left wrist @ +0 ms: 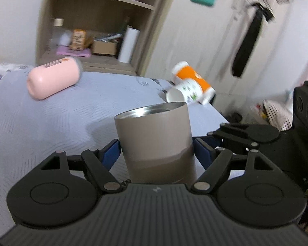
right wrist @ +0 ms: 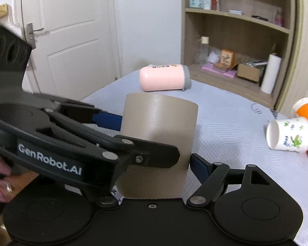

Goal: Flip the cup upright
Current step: 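Rotate the right gripper to stand the beige tumbler upright, open end up, then open the right gripper and release the upright tumbler on the cloth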

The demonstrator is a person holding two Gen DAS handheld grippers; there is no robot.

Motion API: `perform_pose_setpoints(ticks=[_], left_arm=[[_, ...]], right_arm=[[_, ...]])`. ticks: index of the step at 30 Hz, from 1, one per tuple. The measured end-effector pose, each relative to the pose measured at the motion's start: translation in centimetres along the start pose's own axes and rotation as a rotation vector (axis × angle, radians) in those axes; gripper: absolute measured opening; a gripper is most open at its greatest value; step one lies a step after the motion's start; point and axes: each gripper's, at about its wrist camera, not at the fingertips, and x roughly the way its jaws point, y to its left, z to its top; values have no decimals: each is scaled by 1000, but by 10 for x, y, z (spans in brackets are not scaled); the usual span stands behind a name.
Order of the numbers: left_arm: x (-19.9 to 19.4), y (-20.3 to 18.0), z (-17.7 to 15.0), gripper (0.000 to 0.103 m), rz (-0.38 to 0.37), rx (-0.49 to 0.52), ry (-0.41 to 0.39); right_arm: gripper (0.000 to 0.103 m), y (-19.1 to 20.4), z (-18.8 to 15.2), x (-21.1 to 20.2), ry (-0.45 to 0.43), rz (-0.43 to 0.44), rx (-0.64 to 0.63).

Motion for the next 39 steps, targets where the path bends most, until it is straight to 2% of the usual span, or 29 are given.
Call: perform_pose_setpoints(ticks=[5,11,20,26,32,39], left_arm=[[-1,0,3,76,-22,49,22],[-2,19,7,76,-67,-4,33],[-10,42,22,76,-34,45,-55],[2,51,45,76,3,129,-59],[20,65,68,72,-41,193,-7],[41,60,75,72,25,262,-11]], right_arm=[[83,8,-7,-2,-37,-45,-31],[83,19,-6,3,-48,-96,-101],[83,28,16,21,-112,-116,-164],[83,27,34,42,-137,-168,-215],[83,7,41,64,-147,-176,-173],[82,-14,48,85,-158,-165,-123]])
